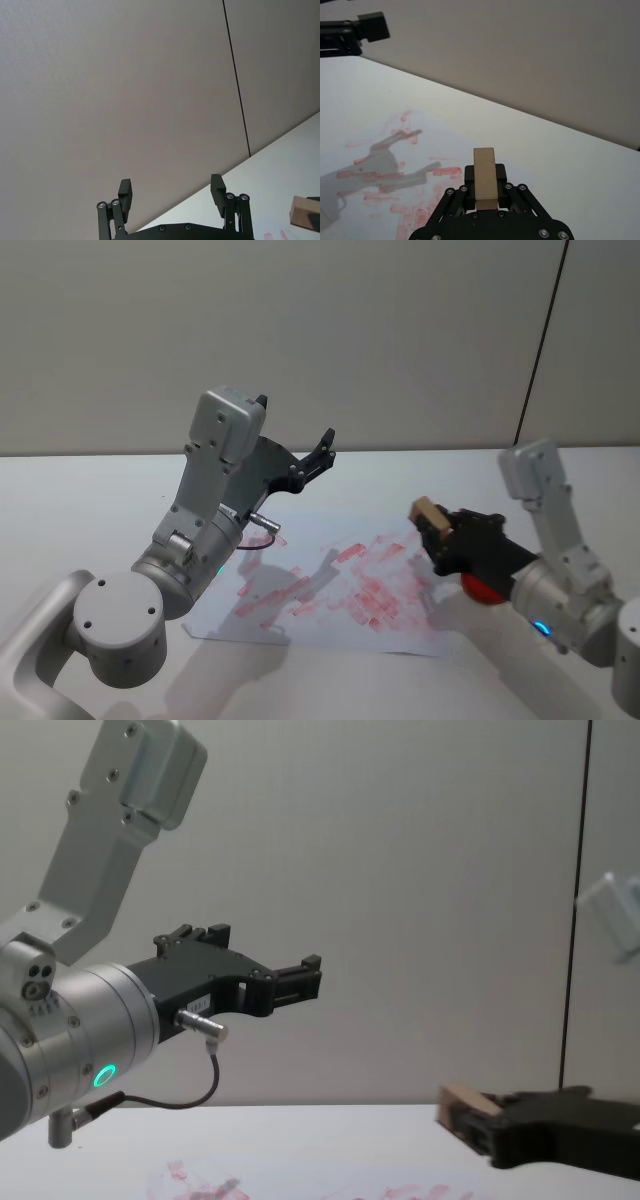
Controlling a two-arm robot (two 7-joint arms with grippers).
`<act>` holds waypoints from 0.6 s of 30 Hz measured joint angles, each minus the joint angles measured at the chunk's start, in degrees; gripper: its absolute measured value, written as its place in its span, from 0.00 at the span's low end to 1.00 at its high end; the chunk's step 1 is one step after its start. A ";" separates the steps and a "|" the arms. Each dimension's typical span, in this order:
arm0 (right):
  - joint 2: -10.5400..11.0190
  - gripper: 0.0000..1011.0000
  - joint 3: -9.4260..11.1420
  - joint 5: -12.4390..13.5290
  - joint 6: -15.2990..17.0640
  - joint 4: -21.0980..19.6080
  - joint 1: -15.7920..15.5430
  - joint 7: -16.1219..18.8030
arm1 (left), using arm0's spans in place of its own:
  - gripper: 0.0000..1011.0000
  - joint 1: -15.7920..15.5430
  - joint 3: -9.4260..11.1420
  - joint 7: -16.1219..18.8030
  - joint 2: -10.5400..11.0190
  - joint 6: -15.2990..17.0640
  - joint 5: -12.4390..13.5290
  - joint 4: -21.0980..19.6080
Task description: Use the one hand to pick up the stamp and affix it onto the A4 paper.
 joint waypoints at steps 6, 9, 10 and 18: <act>-1.60 0.22 -1.20 -1.65 0.64 2.03 1.83 2.82 | 0.99 0.00 0.00 0.00 0.00 0.00 0.00 0.00; -2.09 0.22 -1.70 -2.52 1.12 3.07 2.44 3.65 | 0.99 0.00 0.00 0.00 0.00 0.00 0.00 0.00; -2.39 0.22 -2.01 -3.14 1.44 3.80 2.78 4.16 | 0.99 0.00 0.00 0.00 0.00 0.00 0.00 0.00; -3.80 0.21 -3.55 -6.40 3.22 7.86 4.20 5.83 | 0.99 0.00 0.00 0.00 0.00 0.00 0.00 0.00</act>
